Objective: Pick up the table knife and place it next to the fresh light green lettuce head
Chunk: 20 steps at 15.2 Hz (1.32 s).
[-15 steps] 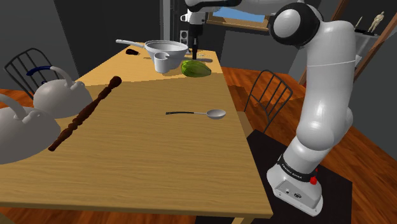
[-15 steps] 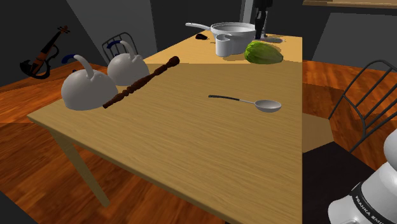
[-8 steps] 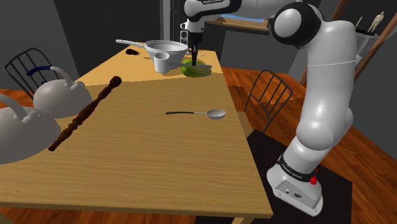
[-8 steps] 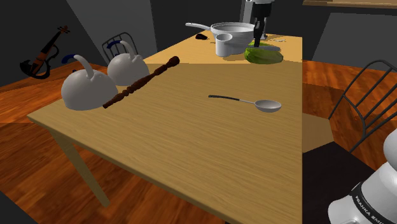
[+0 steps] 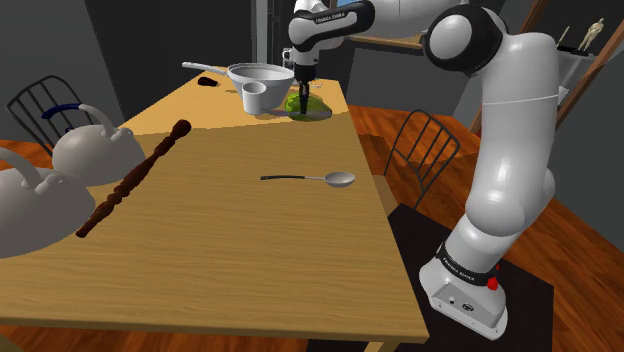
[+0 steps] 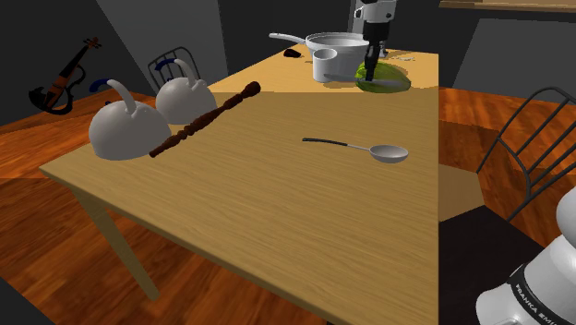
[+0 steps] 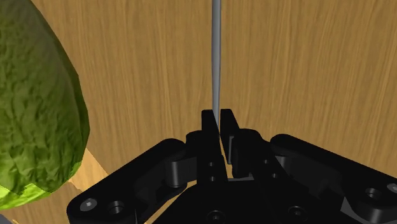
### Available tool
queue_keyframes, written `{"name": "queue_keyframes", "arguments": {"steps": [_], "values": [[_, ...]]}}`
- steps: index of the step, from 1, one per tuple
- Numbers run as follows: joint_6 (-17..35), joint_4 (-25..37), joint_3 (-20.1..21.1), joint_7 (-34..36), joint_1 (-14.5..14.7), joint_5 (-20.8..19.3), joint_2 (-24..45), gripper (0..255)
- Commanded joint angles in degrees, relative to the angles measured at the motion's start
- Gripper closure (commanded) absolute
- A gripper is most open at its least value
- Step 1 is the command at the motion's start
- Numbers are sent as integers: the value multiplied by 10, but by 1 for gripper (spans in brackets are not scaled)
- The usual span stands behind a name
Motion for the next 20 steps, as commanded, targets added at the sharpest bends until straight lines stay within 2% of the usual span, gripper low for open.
{"name": "queue_keyframes", "arguments": {"steps": [1,12,20], "values": [[15,-13,0,0,0,0,1,255],[89,-66,-2,5,-1,-4,23,255],[91,-67,-2,5,-1,-4,23,255]]}}
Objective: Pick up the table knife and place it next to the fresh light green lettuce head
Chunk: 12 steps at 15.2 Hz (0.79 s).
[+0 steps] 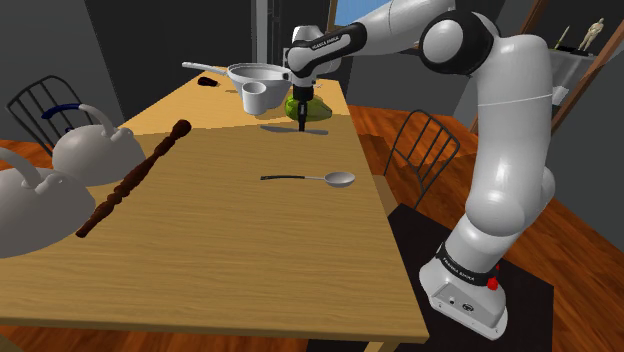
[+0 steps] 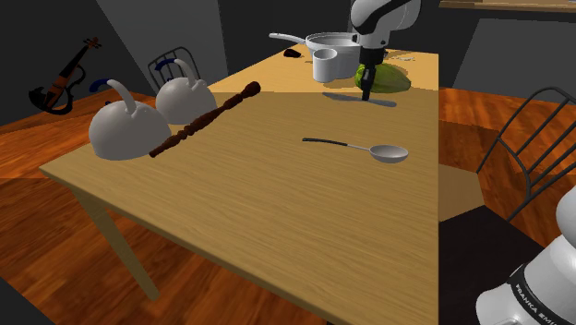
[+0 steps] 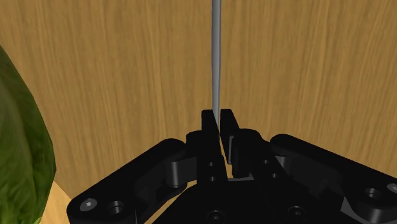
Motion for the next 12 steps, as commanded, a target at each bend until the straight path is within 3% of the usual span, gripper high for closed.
{"name": "queue_keyframes", "arguments": {"steps": [1,6,10,12], "values": [[0,0,0,0,0,0,0,0],[0,0,0,0,0,0,0,0],[-65,50,2,-2,2,3,-16,0],[-65,50,2,-2,2,3,-16,0]]}}
